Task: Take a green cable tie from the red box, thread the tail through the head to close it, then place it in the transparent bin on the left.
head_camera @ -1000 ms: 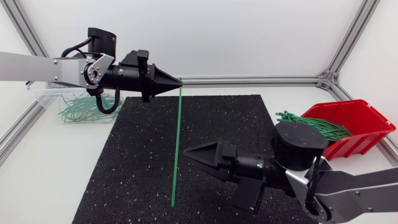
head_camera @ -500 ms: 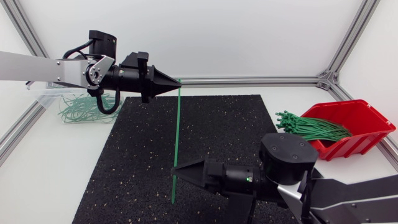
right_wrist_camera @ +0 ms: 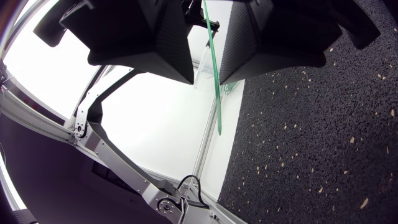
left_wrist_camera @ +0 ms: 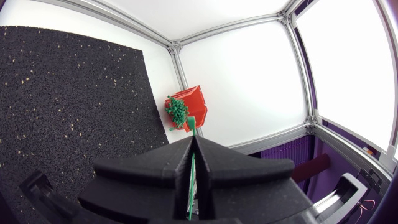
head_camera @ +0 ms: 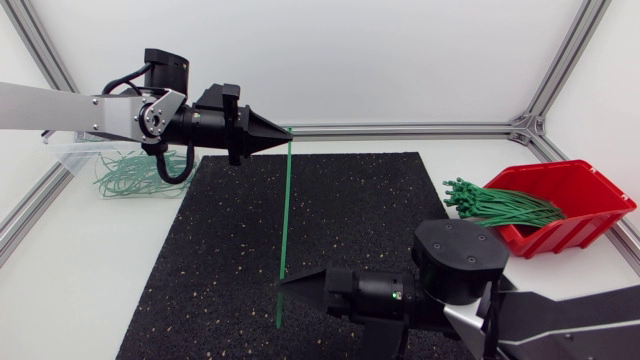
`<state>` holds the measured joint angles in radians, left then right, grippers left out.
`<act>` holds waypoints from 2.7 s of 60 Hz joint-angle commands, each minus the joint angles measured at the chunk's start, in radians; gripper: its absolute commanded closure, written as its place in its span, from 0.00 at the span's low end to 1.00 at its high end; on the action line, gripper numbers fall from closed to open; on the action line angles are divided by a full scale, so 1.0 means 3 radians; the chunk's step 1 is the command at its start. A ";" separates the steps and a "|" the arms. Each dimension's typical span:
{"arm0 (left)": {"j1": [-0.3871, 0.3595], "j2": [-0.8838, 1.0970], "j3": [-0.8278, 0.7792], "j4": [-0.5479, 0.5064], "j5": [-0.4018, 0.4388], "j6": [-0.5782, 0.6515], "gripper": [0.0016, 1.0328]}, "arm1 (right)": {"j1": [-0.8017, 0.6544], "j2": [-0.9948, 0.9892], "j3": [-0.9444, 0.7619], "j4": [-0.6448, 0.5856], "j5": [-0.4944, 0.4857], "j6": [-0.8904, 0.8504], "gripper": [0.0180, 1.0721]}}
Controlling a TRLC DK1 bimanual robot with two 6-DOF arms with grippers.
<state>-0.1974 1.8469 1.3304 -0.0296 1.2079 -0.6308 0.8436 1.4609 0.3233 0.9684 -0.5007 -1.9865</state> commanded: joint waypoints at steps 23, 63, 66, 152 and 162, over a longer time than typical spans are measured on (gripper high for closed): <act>-0.0027 -0.0031 -0.0088 -0.0024 0.0059 0.0047 0.97 | 0.0021 0.0065 -0.0060 0.0009 0.0043 -0.0036 0.88; -0.0048 -0.0230 -0.0242 -0.0019 0.0059 0.0067 0.97 | 0.0031 0.0034 -0.0024 0.0019 0.0196 0.1043 0.95; -0.0048 -0.0307 -0.0298 -0.0019 0.0059 0.0073 0.97 | 0.0031 -0.0073 -0.0009 0.0009 0.0217 0.1478 0.95; -0.1034 -0.3324 -0.2262 0.1091 -0.1137 -0.0485 0.97 | 0.0067 -0.1730 0.2067 -0.4312 -0.1281 0.8212 0.95; -0.1300 -0.3472 -0.2267 0.1096 -0.1378 -0.0561 0.97 | 0.0051 -0.1658 0.2384 -0.4736 -0.1292 0.8647 0.95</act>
<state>-0.5518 0.8303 0.6682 0.2829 0.8177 -0.7601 0.8635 0.9504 0.9920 -0.4091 -0.8795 0.5083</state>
